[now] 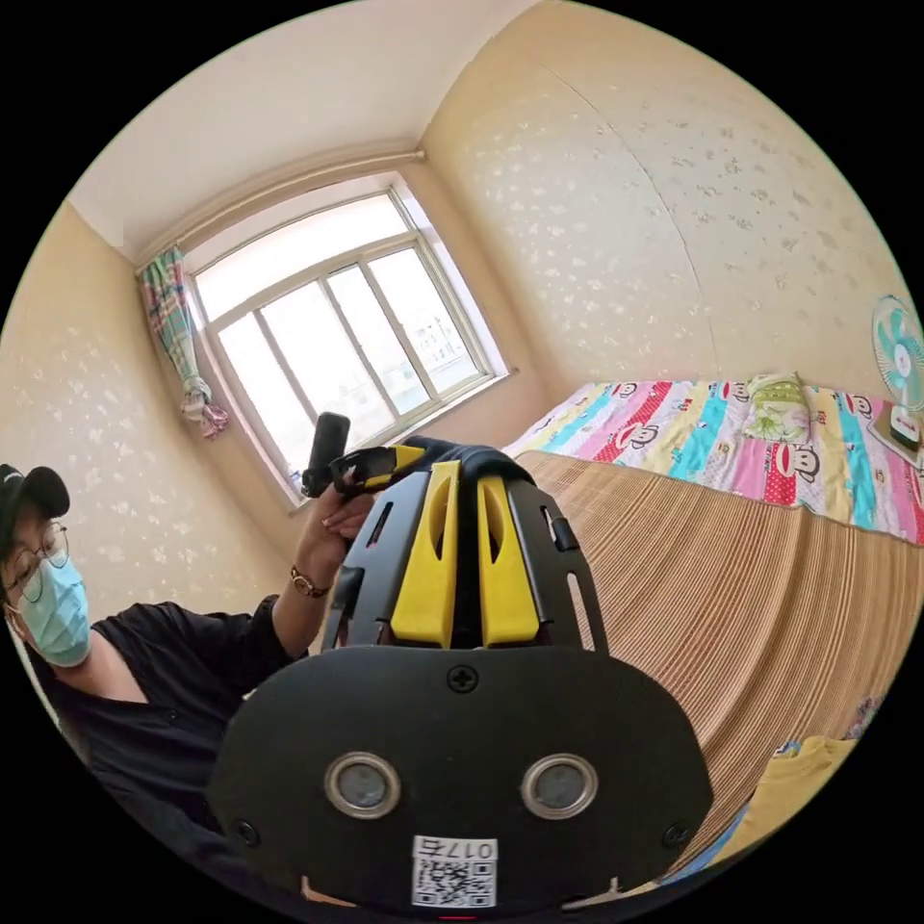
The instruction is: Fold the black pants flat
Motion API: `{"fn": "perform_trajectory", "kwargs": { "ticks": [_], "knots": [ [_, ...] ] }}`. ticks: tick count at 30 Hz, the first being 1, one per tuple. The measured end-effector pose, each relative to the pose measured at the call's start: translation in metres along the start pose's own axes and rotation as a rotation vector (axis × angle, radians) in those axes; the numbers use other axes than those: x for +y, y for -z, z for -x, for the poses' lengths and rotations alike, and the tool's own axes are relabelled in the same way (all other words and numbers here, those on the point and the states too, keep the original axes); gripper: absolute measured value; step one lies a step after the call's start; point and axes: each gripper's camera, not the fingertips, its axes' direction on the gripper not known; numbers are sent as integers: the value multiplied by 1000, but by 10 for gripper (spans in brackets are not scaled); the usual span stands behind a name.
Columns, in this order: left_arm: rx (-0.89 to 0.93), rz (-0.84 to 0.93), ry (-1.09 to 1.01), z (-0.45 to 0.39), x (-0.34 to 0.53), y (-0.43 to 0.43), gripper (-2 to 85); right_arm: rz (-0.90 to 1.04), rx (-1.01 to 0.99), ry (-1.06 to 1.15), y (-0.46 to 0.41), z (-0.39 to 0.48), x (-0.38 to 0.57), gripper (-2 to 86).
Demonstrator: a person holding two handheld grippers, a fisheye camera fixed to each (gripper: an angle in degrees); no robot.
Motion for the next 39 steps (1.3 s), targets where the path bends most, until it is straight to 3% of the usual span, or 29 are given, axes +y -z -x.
{"fn": "perform_trajectory", "kwargs": {
  "ticks": [4,9,12,14,15,19,23,29,35,39],
  "knots": [
    [-112,60,11,45,0,-42,51,68,108,7,-54,-15,20,8],
    [-126,140,-82,75,105,-78,53,151,50,-4,-96,-29,155,17],
    [-186,319,-30,102,192,-121,61,315,53,-182,-139,-56,258,31],
    [-287,507,65,129,250,-156,76,470,3,-414,-168,-83,323,48],
    [-288,521,86,134,260,-159,81,453,-24,-441,-167,-85,333,51],
    [-110,243,222,163,262,-113,120,225,-117,-574,-133,-111,336,94],
    [-104,-5,343,216,217,-78,176,197,-86,-593,-141,-149,275,176],
    [-5,302,542,304,186,-159,230,390,-196,-678,-239,-195,245,199],
    [236,247,646,287,236,-165,140,255,-348,-676,-228,-154,283,165],
    [188,137,662,222,274,-147,127,156,-415,-678,-190,-108,310,140]
  ]
}}
